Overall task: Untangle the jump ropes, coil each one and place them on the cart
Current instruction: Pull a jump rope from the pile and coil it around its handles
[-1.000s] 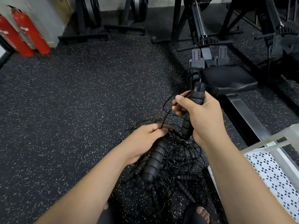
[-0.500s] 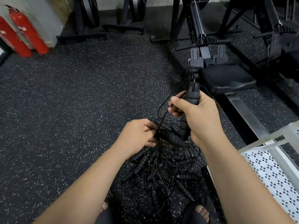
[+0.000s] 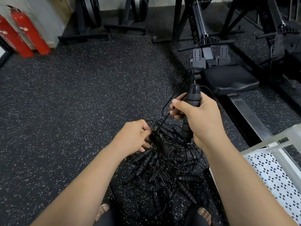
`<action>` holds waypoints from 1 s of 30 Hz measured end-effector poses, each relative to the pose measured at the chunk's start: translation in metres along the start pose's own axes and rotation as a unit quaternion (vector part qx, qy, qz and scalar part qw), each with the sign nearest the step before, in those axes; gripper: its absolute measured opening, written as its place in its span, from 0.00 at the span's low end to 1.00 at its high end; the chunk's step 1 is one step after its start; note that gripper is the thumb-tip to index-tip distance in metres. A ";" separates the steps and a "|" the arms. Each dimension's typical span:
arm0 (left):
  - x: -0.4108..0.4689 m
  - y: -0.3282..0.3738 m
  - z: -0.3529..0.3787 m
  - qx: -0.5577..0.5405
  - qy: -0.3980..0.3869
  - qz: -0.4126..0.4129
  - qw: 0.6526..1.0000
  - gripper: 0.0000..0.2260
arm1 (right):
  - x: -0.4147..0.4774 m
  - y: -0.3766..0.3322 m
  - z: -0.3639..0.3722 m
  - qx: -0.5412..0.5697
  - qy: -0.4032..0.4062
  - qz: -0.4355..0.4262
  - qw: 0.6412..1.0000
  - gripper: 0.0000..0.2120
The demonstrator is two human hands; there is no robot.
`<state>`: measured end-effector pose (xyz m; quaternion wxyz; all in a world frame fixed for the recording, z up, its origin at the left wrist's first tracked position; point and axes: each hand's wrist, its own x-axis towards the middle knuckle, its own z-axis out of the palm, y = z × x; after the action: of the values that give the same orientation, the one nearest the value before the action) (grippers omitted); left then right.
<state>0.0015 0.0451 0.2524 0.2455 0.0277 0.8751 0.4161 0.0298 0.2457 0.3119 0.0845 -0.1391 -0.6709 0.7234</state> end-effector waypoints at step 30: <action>0.008 0.003 0.016 -0.011 -0.020 0.096 0.995 0.13 | -0.007 -0.001 0.011 0.033 -0.040 0.012 0.999 0.05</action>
<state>0.0016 0.0605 0.2433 0.2224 0.1169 0.8590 0.4462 0.0333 0.2334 0.3138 0.0536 -0.1151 -0.6482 0.7508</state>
